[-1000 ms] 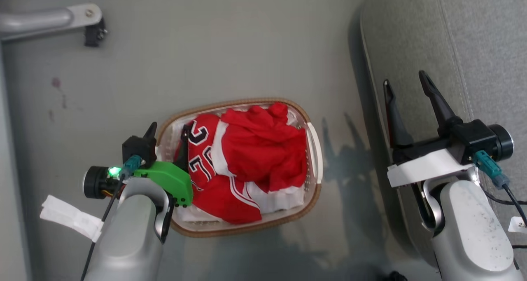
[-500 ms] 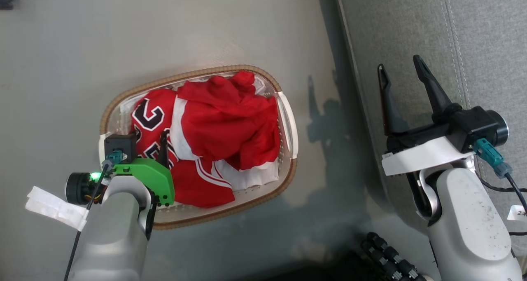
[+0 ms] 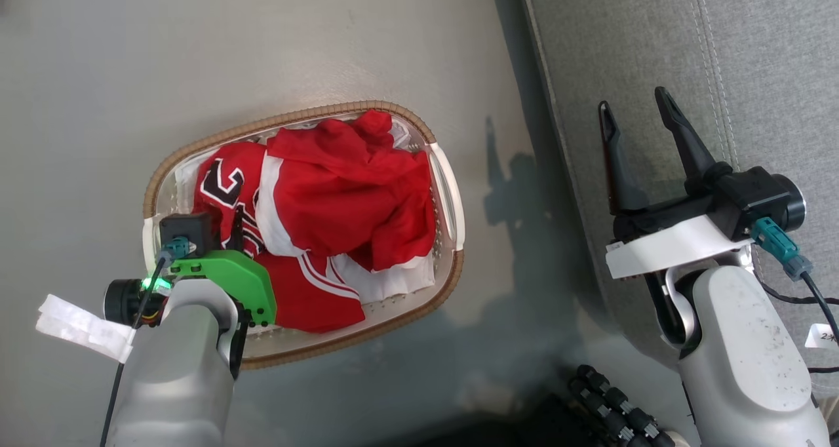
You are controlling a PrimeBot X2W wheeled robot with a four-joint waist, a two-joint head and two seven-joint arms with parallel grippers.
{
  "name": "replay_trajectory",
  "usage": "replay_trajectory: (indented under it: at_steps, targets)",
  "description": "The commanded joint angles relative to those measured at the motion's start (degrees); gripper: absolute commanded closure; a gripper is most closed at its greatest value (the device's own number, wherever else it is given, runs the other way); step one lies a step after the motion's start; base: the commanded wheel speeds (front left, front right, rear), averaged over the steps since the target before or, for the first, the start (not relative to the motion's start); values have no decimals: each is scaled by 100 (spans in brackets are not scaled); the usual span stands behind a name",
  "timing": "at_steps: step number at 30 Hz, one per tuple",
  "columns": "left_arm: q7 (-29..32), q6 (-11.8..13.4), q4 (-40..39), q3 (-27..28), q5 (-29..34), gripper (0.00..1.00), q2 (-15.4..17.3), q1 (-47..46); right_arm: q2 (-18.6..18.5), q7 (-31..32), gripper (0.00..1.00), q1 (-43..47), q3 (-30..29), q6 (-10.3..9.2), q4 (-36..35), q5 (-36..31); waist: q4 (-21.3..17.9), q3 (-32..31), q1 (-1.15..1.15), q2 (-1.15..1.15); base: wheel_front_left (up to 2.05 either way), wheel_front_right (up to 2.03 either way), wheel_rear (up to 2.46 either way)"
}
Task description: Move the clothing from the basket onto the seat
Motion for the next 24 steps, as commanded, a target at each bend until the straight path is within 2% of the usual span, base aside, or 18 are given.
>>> replay_trajectory:
  at_steps: [1,11,24]
  targets:
    - [-6,-28,-45,20,-23,100,13,-15,-19,-28,0,57,-13,-4,31,-36,46,-103,-1,0,0,0,0]
    - [-7,-91,-569,-46,-18,100,4,374,-21,-28,0,331,-101,-4,179,-231,298,-988,-1,0,0,0,0]
    - [-7,-150,-1970,-703,29,100,-71,1108,-22,-27,0,1216,-364,-4,417,-593,785,-2868,-1,0,0,0,0]
